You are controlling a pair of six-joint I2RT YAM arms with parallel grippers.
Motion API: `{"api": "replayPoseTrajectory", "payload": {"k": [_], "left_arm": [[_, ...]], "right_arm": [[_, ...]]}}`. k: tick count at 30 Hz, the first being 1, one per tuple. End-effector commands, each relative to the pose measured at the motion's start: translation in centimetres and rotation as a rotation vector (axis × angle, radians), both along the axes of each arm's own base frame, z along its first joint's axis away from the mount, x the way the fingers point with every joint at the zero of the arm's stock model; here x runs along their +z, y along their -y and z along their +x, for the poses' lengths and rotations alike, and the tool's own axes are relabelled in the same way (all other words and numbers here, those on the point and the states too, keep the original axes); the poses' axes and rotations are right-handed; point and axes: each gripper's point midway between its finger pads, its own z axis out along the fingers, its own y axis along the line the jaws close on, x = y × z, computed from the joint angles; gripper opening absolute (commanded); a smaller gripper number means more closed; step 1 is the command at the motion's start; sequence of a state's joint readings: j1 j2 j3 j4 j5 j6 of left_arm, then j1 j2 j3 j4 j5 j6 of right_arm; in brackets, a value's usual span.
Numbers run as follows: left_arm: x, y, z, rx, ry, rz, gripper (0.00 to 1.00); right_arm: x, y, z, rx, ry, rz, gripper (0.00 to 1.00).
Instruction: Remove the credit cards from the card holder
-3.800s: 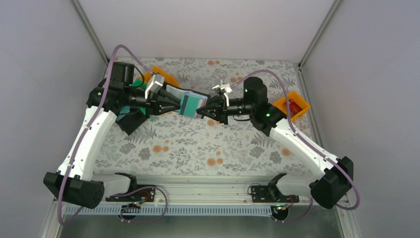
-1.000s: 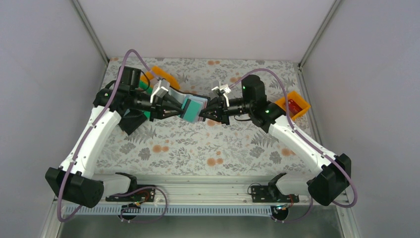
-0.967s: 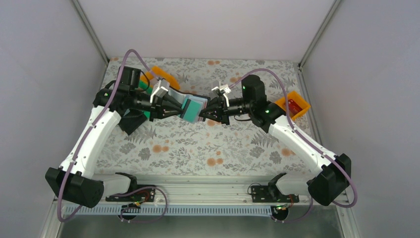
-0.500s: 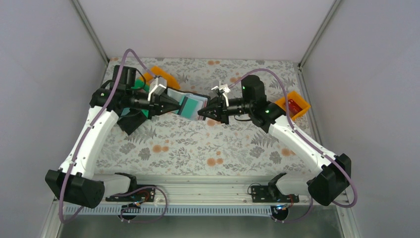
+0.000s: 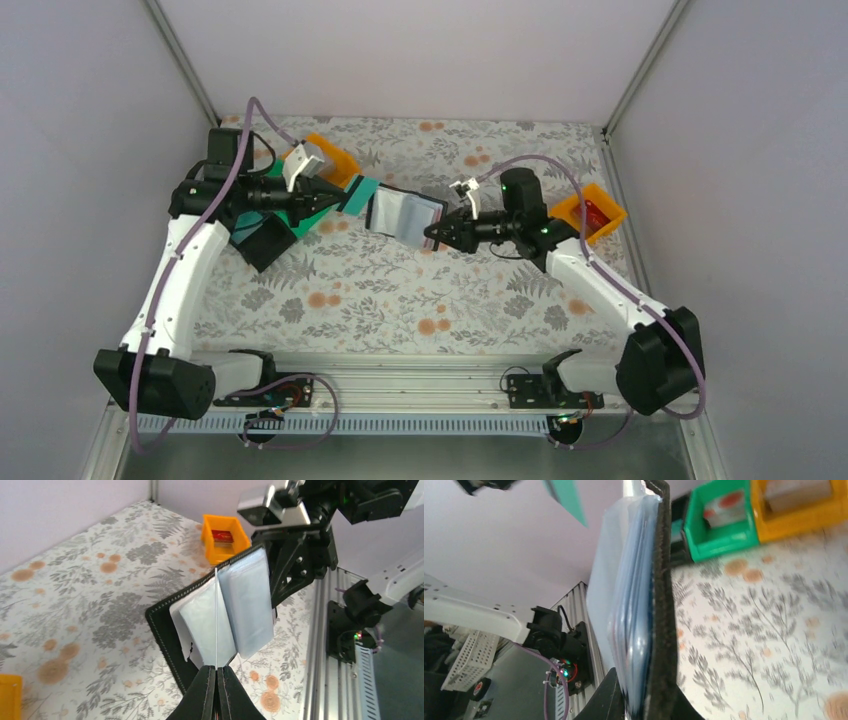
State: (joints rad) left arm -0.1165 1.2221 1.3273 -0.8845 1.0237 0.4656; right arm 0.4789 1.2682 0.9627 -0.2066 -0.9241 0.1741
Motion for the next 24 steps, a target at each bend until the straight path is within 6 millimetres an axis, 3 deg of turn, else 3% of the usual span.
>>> {"api": "replayPoseTrajectory", "payload": {"k": [1, 5, 12, 19, 22, 24], "left_arm": [[-0.2, -0.7, 0.9, 0.048, 0.023, 0.02, 0.02], [-0.5, -0.6, 1.0, 0.036, 0.0, 0.006, 0.02], [0.1, -0.1, 0.4, -0.009, -0.014, -0.031, 0.02], [0.0, -0.1, 0.3, -0.011, -0.019, -0.032, 0.02], [-0.1, 0.0, 0.2, -0.016, -0.029, -0.039, 0.02], [-0.2, 0.0, 0.2, -0.013, -0.034, -0.041, 0.02]], "right_arm": [[-4.1, 1.2, 0.7, -0.027, -0.194, 0.004, 0.04], [-9.3, 1.1, 0.6, -0.004, -0.354, -0.023, 0.04], [-16.8, 0.9, 1.2, 0.011, -0.561, -0.081, 0.04], [-21.6, 2.8, 2.6, -0.103, -0.693, -0.17, 0.05], [-22.6, 3.8, 3.0, -0.165, -0.709, -0.219, 0.18], [-23.9, 5.1, 3.8, -0.257, -0.703, -0.302, 0.32]]}}
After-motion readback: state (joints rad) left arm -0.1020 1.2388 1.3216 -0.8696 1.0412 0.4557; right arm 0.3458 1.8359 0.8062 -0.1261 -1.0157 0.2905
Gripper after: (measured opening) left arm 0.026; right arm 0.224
